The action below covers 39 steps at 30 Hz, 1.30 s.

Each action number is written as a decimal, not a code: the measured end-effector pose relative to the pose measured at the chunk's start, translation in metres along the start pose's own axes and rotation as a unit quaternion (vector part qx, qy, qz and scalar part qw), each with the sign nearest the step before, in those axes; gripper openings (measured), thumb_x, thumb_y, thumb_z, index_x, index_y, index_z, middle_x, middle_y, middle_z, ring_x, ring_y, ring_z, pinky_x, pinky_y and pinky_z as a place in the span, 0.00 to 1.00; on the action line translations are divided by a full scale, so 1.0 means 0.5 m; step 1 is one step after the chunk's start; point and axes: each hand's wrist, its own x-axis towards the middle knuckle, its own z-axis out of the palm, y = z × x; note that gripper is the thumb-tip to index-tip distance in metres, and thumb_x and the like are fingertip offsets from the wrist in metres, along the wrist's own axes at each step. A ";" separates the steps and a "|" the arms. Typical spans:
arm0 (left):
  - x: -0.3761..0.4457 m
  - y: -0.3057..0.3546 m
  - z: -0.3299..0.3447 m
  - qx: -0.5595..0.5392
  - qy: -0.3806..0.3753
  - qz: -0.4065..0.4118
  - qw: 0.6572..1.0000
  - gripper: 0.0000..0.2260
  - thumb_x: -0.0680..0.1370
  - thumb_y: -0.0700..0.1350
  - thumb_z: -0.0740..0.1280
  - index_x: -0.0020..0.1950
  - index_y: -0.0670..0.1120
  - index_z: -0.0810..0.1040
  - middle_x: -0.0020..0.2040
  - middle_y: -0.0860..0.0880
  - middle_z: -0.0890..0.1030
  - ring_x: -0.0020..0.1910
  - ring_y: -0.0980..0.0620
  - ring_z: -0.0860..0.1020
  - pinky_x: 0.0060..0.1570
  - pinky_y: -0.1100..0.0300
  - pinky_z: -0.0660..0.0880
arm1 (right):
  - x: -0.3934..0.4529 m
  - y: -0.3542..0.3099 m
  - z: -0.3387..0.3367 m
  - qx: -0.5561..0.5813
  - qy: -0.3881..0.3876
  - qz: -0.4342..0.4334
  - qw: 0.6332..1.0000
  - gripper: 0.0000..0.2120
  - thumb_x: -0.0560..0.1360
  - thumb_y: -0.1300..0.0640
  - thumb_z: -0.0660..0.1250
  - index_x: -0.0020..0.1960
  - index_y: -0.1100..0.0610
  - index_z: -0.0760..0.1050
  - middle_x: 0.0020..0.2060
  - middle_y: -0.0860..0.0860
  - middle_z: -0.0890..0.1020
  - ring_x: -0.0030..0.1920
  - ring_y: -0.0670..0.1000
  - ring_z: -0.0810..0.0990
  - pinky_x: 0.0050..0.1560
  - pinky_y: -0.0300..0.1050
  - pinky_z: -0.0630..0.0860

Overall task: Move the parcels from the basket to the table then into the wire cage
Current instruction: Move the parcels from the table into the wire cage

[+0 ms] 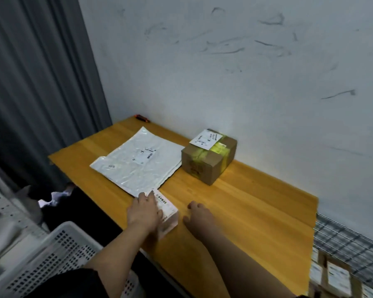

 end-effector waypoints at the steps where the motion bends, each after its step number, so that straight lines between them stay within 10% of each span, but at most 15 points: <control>1: 0.016 -0.028 0.011 -0.020 -0.014 -0.012 1.000 0.30 0.79 0.58 0.58 0.76 0.49 0.53 0.74 0.44 0.59 0.71 0.43 0.63 0.63 0.51 0.67 | 0.015 -0.024 0.016 0.021 -0.020 0.013 0.999 0.24 0.81 0.45 0.57 0.73 0.53 0.60 0.69 0.55 0.67 0.65 0.57 0.71 0.60 0.50 0.71; 10: 0.104 -0.115 0.074 -0.229 -0.108 -0.085 0.964 0.37 0.79 0.55 0.62 0.78 0.46 0.44 0.77 0.42 0.51 0.69 0.38 0.66 0.64 0.50 0.68 | 0.099 -0.084 0.109 0.181 -0.086 0.119 0.973 0.33 0.80 0.45 0.59 0.78 0.54 0.49 0.74 0.58 0.58 0.67 0.59 0.70 0.57 0.50 0.73; 17: 0.126 -0.085 0.081 -0.482 -0.094 -0.189 0.851 0.28 0.78 0.44 0.66 0.73 0.42 0.57 0.65 0.40 0.72 0.54 0.44 0.76 0.40 0.57 0.73 | 0.125 -0.087 0.125 0.427 -0.096 0.233 0.869 0.23 0.81 0.52 0.60 0.71 0.60 0.57 0.44 0.52 0.74 0.39 0.50 0.76 0.42 0.46 0.78; 20: 0.113 -0.060 0.075 -0.487 -0.073 -0.206 0.845 0.23 0.78 0.44 0.67 0.69 0.44 0.61 0.62 0.42 0.74 0.46 0.47 0.76 0.38 0.57 0.74 | 0.122 -0.079 0.122 0.450 -0.063 0.258 0.852 0.24 0.80 0.50 0.62 0.71 0.60 0.60 0.53 0.56 0.77 0.42 0.51 0.80 0.38 0.44 0.79; 28: 0.090 0.102 -0.019 -0.492 -0.034 -0.089 0.866 0.22 0.78 0.45 0.66 0.70 0.45 0.63 0.63 0.45 0.76 0.55 0.45 0.79 0.40 0.57 0.78 | 0.064 0.045 0.006 0.517 0.069 0.267 0.811 0.29 0.74 0.41 0.67 0.67 0.57 0.67 0.61 0.59 0.74 0.55 0.60 0.79 0.34 0.47 0.80; 39: -0.054 0.537 -0.028 -0.536 -0.090 0.193 0.817 0.24 0.75 0.42 0.67 0.70 0.48 0.66 0.64 0.45 0.75 0.61 0.47 0.76 0.59 0.49 0.75 | -0.179 0.346 -0.190 0.584 0.232 0.198 0.752 0.12 0.78 0.48 0.64 0.54 0.56 0.75 0.39 0.55 0.83 0.28 0.51 0.74 0.31 0.43 0.73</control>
